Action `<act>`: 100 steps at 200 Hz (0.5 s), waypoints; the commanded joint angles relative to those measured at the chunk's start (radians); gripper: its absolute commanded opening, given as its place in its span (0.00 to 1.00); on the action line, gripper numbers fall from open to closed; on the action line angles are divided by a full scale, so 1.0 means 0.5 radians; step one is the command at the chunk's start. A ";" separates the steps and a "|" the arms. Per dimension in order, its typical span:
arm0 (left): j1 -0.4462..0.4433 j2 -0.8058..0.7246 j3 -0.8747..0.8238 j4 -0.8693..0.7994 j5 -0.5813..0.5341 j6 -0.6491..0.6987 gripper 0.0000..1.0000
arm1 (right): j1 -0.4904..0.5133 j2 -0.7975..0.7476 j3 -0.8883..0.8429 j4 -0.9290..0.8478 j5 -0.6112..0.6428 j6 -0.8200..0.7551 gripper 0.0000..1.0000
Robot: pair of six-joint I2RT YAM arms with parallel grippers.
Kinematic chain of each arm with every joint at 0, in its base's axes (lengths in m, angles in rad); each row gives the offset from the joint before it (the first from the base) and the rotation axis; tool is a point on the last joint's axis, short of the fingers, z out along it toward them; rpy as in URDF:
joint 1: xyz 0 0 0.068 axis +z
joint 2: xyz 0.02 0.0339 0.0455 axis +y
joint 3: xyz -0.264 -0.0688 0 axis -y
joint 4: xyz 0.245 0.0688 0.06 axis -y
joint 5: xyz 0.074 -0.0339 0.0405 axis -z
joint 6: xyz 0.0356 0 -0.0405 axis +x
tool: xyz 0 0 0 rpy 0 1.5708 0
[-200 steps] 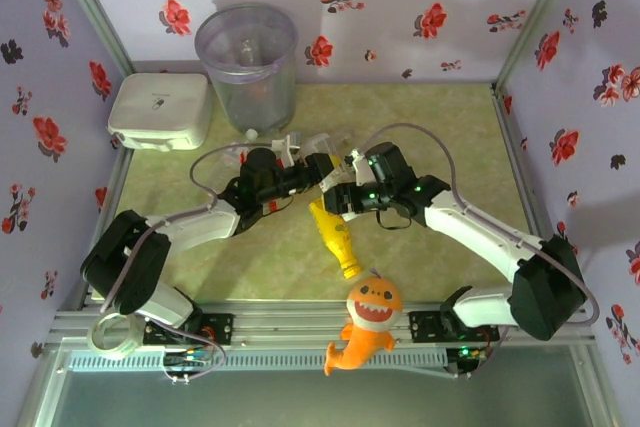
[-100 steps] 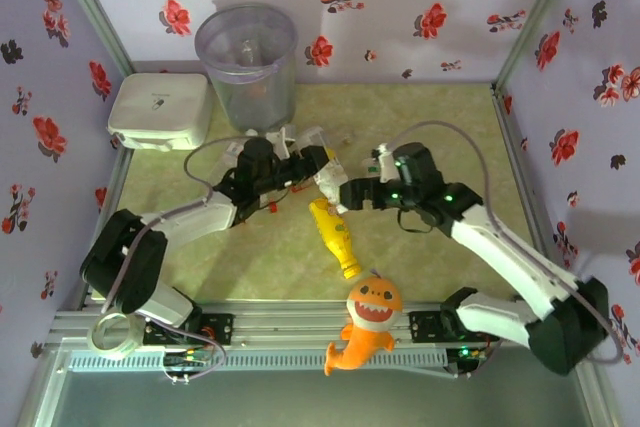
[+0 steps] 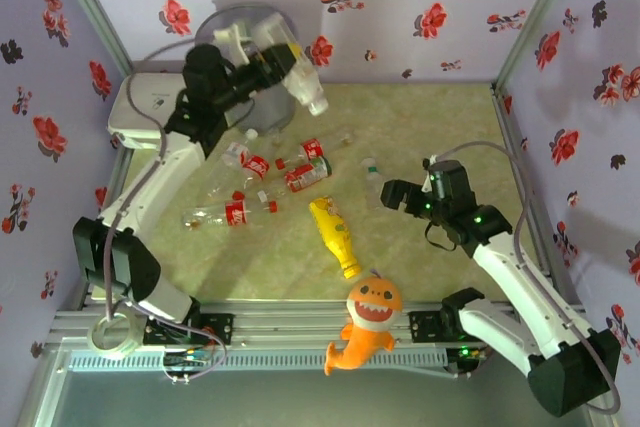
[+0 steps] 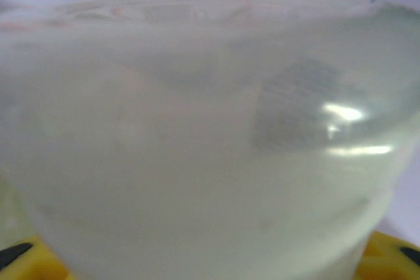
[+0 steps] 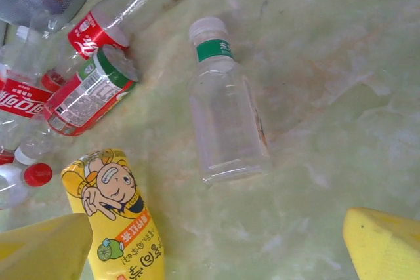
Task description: Put the plastic bottles in the bin
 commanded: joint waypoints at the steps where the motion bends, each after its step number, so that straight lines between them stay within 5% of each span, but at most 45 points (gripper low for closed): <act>1: 0.149 0.156 0.187 -0.046 -0.086 0.058 0.00 | -0.009 -0.016 0.009 -0.067 0.115 0.015 0.98; 42: 0.332 0.491 0.723 -0.184 -0.332 0.184 0.00 | -0.015 -0.119 0.018 -0.164 0.186 0.008 0.98; 100: 0.356 1.047 1.492 -0.675 -0.638 0.579 0.00 | -0.027 -0.252 0.044 -0.321 0.293 -0.014 0.98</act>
